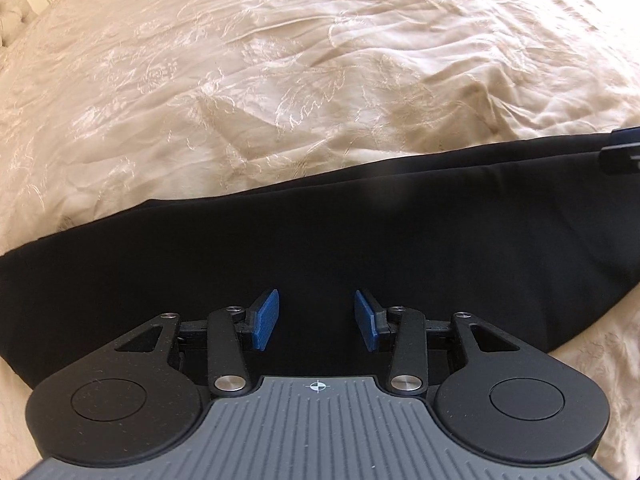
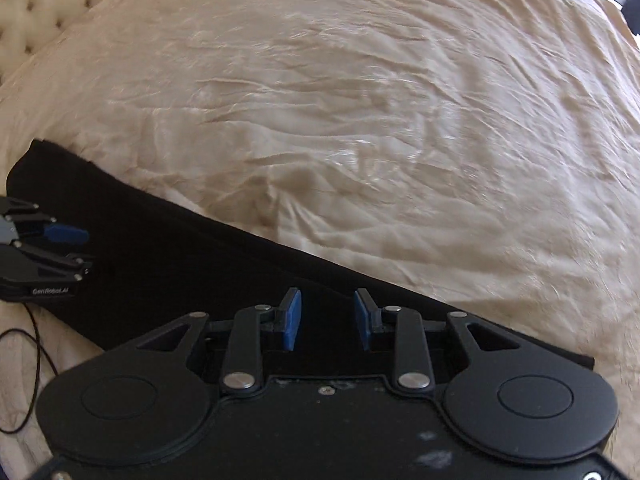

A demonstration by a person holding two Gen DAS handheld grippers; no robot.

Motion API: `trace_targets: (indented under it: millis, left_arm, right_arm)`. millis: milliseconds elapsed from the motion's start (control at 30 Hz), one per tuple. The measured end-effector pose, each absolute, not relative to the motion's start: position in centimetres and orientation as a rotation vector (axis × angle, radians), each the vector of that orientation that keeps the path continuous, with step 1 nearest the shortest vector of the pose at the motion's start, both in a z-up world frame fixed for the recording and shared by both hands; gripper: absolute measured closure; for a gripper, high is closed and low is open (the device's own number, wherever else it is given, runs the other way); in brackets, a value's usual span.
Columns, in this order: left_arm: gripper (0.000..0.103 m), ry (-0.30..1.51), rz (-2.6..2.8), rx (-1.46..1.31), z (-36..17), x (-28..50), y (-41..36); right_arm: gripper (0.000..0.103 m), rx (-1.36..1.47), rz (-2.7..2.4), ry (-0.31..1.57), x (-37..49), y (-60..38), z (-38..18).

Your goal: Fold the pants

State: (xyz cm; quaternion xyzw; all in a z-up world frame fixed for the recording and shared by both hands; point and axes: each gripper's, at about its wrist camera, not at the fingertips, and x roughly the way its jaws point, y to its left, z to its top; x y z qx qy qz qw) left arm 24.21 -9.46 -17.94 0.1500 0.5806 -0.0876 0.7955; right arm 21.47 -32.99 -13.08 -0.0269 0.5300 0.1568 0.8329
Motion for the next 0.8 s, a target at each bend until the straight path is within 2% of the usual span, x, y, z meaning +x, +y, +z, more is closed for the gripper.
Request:
trace_targets:
  millis: [200, 267, 400, 433, 500, 800]
  left_arm:
    - [0.062, 1.307, -0.148, 0.213, -19.1, 26.0, -8.5]
    - [0.062, 1.308, -0.146, 0.202, -19.2, 26.0, -8.4]
    - [0.062, 1.299, -0.146, 0.207, -19.0, 25.8, -8.5]
    - [0.062, 1.294, -0.144, 0.203, -18.9, 25.7, -8.4]
    - [0.062, 1.286, -0.135, 0.187, -18.4, 25.5, -8.2]
    - [0.062, 1.218, -0.146, 0.209, -16.1, 25.6, -8.7]
  right_arm:
    - [0.071, -0.237, 0.516, 1.161, 24.2, -29.4, -15.4]
    - [0.067, -0.251, 0.567, 1.192, 24.8, -29.1, -16.1]
    - [0.064, -0.307, 0.633, 1.210, 25.2, -28.7, -17.3]
    - [0.068, -0.306, 0.640, 1.209, 25.2, -28.7, -17.4]
    - [0.102, -0.308, 0.660, 1.211, 25.1, -28.6, -17.2]
    - [0.101, -0.243, 0.590, 1.152, 25.9, -29.7, -15.0]
